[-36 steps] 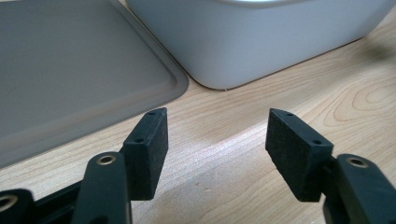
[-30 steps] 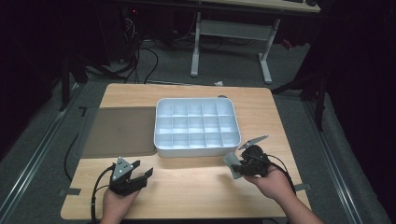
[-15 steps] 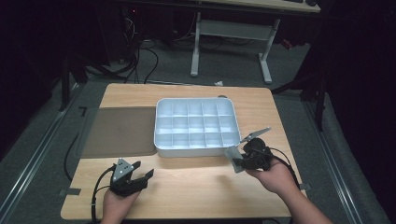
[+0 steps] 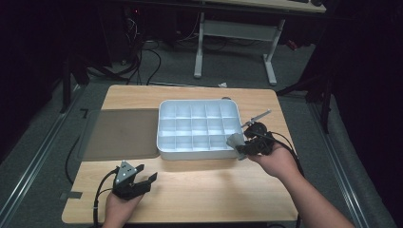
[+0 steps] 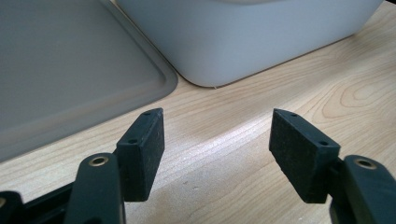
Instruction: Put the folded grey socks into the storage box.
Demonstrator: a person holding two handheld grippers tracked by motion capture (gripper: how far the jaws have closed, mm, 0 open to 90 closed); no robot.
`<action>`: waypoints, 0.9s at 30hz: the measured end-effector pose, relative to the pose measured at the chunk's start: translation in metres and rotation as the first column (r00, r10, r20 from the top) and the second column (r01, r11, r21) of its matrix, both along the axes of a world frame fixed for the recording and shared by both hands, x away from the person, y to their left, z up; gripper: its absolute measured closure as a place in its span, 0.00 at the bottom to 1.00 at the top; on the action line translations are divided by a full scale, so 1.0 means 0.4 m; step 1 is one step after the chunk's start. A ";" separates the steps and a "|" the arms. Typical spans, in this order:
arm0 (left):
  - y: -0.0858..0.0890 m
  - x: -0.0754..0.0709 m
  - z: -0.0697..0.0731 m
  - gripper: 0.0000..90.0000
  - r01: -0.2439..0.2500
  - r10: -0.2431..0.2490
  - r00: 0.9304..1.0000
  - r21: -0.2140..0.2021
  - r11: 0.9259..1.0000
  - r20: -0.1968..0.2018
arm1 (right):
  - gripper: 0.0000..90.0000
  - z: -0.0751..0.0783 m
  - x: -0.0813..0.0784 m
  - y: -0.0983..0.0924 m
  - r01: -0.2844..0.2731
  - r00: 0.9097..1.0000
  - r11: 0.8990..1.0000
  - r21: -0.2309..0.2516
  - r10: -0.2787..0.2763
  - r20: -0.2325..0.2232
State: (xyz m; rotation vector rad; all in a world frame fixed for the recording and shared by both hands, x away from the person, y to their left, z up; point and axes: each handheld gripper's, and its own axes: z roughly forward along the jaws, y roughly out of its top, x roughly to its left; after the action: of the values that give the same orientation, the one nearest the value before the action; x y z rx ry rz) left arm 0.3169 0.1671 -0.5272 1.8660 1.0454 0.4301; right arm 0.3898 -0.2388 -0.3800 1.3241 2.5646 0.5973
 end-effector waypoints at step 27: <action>0.009 0.002 -0.003 0.41 0.010 -0.010 1.000 -0.019 1.000 -0.022 | 0.80 -0.074 0.175 0.062 0.092 0.985 0.967 -0.239 -0.124 -0.119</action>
State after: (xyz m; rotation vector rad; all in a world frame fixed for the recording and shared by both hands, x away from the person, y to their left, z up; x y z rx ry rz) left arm 0.3175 0.1709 -0.5283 1.8618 1.0513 0.3931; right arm 0.4597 -0.2142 -0.4098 1.4524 2.5472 0.1866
